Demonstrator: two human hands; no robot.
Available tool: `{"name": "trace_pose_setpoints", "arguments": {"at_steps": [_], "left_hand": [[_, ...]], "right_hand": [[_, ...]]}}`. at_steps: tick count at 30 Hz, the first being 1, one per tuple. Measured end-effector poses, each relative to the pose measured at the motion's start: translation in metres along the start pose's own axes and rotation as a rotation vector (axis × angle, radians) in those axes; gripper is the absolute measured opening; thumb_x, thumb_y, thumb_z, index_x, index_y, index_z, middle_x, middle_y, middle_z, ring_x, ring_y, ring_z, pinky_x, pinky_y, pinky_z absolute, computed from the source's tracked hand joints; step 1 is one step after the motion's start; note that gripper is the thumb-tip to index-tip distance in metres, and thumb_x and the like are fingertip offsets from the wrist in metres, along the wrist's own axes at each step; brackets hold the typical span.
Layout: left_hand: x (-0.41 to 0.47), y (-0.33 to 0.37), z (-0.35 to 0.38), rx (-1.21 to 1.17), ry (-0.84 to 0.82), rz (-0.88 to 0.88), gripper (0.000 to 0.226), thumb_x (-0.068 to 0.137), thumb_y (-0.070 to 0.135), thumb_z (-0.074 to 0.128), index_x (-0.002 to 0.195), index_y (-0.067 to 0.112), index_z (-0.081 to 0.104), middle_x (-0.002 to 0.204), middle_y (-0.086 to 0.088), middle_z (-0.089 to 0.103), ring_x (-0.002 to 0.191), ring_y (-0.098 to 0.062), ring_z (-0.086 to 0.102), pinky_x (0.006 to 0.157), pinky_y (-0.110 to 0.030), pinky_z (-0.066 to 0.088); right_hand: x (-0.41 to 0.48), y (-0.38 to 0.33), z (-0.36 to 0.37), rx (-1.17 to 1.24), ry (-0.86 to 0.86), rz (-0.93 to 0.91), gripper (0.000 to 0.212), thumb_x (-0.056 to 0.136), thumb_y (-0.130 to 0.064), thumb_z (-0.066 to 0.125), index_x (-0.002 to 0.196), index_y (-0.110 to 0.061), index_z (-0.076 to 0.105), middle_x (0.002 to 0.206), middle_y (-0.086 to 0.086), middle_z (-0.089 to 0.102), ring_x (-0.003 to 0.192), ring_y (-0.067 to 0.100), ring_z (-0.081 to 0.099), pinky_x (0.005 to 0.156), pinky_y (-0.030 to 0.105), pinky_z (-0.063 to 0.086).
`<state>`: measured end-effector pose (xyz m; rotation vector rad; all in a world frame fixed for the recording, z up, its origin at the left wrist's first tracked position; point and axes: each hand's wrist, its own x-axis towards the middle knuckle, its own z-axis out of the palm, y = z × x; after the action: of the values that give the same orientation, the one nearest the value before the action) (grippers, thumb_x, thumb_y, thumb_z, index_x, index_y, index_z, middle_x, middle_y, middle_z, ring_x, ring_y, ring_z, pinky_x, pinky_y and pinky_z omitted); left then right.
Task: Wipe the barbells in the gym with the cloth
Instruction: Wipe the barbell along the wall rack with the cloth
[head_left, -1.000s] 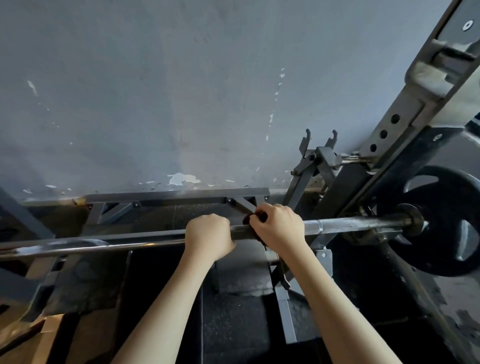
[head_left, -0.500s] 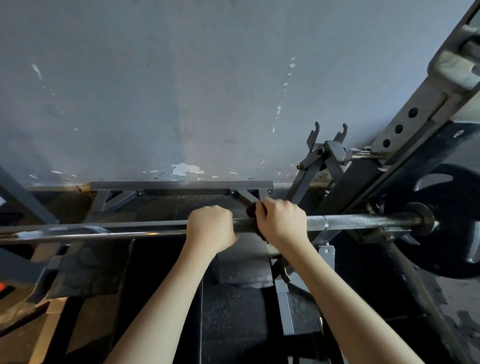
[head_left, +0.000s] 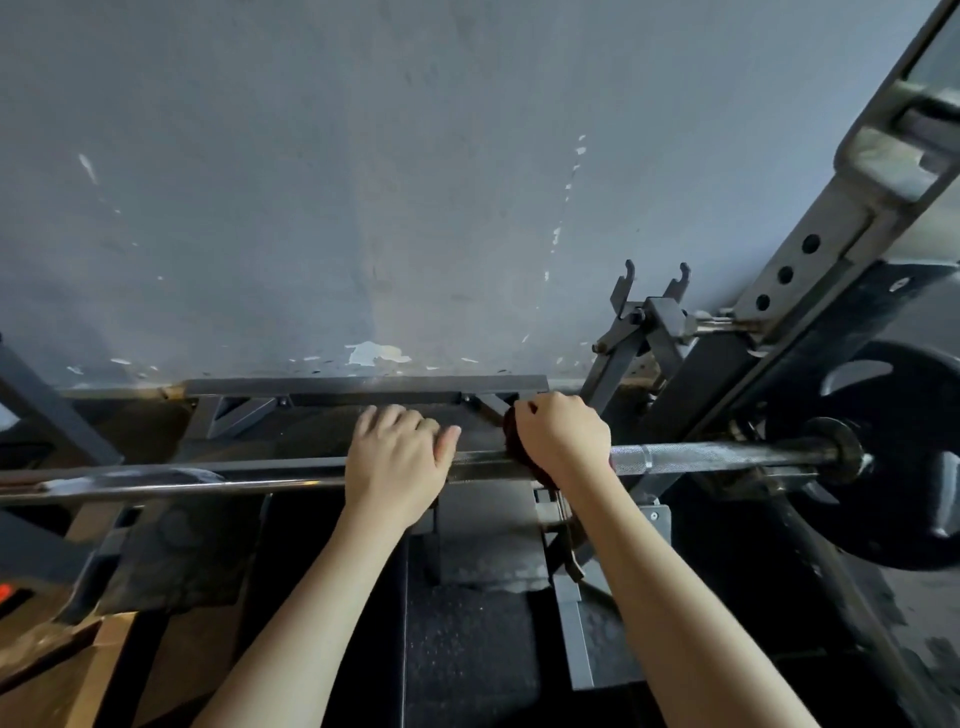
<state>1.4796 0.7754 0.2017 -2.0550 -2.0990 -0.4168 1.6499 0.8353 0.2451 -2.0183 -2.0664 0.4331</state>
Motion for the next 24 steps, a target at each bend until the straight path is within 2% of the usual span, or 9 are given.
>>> {"name": "trace_pose_setpoints", "arguments": {"at_steps": [5, 8, 12, 13, 14, 18, 21, 22, 24], "left_hand": [[0.002, 0.002, 0.002, 0.046, 0.077, -0.026, 0.057, 0.095, 0.04, 0.03, 0.071, 0.015, 0.075, 0.074, -0.003, 0.071, 0.085, -0.028, 0.065, 0.092, -0.045, 0.045], [-0.002, 0.005, 0.005, 0.057, 0.099, -0.019, 0.057, 0.095, 0.037, 0.03, 0.067, 0.014, 0.074, 0.071, -0.003, 0.071, 0.08, -0.026, 0.066, 0.092, -0.043, 0.043], [0.0, 0.004, 0.004, 0.072, 0.074, -0.033, 0.059, 0.095, 0.037, 0.028, 0.065, 0.014, 0.074, 0.066, -0.002, 0.07, 0.073, -0.026, 0.066, 0.086, -0.041, 0.044], [-0.001, 0.005, 0.003, 0.077, 0.067, -0.033, 0.06, 0.095, 0.037, 0.028, 0.065, 0.014, 0.074, 0.065, -0.002, 0.07, 0.071, -0.026, 0.066, 0.085, -0.041, 0.045], [-0.001, 0.005, 0.003, 0.083, 0.067, -0.034, 0.06, 0.095, 0.037, 0.028, 0.064, 0.014, 0.074, 0.064, -0.002, 0.069, 0.07, -0.026, 0.065, 0.084, -0.04, 0.046], [0.002, 0.004, 0.002, 0.09, 0.064, -0.053, 0.059, 0.094, 0.037, 0.029, 0.06, 0.016, 0.071, 0.058, -0.001, 0.066, 0.063, -0.025, 0.063, 0.078, -0.039, 0.049], [0.001, 0.005, 0.001, 0.087, 0.057, -0.046, 0.06, 0.094, 0.038, 0.027, 0.059, 0.016, 0.07, 0.057, -0.001, 0.066, 0.061, -0.024, 0.063, 0.075, -0.038, 0.05], [0.0, 0.004, 0.001, 0.087, 0.052, -0.042, 0.06, 0.095, 0.038, 0.027, 0.059, 0.016, 0.07, 0.058, -0.001, 0.066, 0.061, -0.024, 0.064, 0.074, -0.037, 0.05], [-0.001, 0.003, 0.0, 0.083, 0.073, -0.039, 0.06, 0.094, 0.037, 0.028, 0.056, 0.015, 0.068, 0.056, -0.001, 0.065, 0.059, -0.025, 0.063, 0.069, -0.035, 0.05]], "right_hand": [[-0.063, 0.036, 0.034, 0.006, 0.407, -0.48, 0.027, 0.096, -0.033, 0.046, 0.099, -0.02, 0.069, 0.097, -0.001, 0.066, 0.09, 0.023, 0.058, 0.082, 0.039, 0.044], [-0.038, 0.023, 0.026, -0.057, 0.438, -0.395, 0.034, 0.094, -0.031, 0.042, 0.075, -0.015, 0.065, 0.07, 0.002, 0.063, 0.065, 0.03, 0.059, 0.063, 0.036, 0.043], [0.016, -0.004, -0.003, -0.018, -0.166, -0.037, 0.036, 0.098, -0.035, 0.04, 0.099, -0.014, 0.068, 0.1, 0.01, 0.067, 0.087, 0.03, 0.06, 0.072, 0.033, 0.044], [0.019, -0.003, -0.004, 0.001, -0.22, -0.038, 0.036, 0.098, -0.038, 0.041, 0.1, -0.015, 0.068, 0.102, 0.009, 0.068, 0.089, 0.029, 0.061, 0.075, 0.034, 0.047], [0.011, 0.002, -0.003, 0.023, -0.201, -0.095, 0.036, 0.098, -0.042, 0.041, 0.098, -0.018, 0.068, 0.099, 0.008, 0.069, 0.088, 0.028, 0.062, 0.078, 0.035, 0.05], [-0.056, 0.031, 0.023, -0.002, 0.311, -0.431, 0.032, 0.092, -0.046, 0.047, 0.1, -0.023, 0.069, 0.093, -0.004, 0.068, 0.089, 0.022, 0.059, 0.083, 0.038, 0.047], [-0.041, 0.028, 0.025, 0.022, 0.454, -0.441, 0.028, 0.091, -0.033, 0.047, 0.078, -0.016, 0.066, 0.069, -0.001, 0.064, 0.064, 0.028, 0.061, 0.063, 0.035, 0.045], [-0.034, 0.02, 0.021, 0.002, 0.426, -0.401, 0.03, 0.091, -0.031, 0.047, 0.074, -0.014, 0.064, 0.063, 0.002, 0.062, 0.059, 0.031, 0.061, 0.057, 0.033, 0.041], [-0.019, 0.007, 0.002, -0.025, 0.229, -0.258, 0.031, 0.098, -0.033, 0.044, 0.091, -0.014, 0.068, 0.08, 0.009, 0.068, 0.075, 0.036, 0.064, 0.06, 0.034, 0.038]]}}
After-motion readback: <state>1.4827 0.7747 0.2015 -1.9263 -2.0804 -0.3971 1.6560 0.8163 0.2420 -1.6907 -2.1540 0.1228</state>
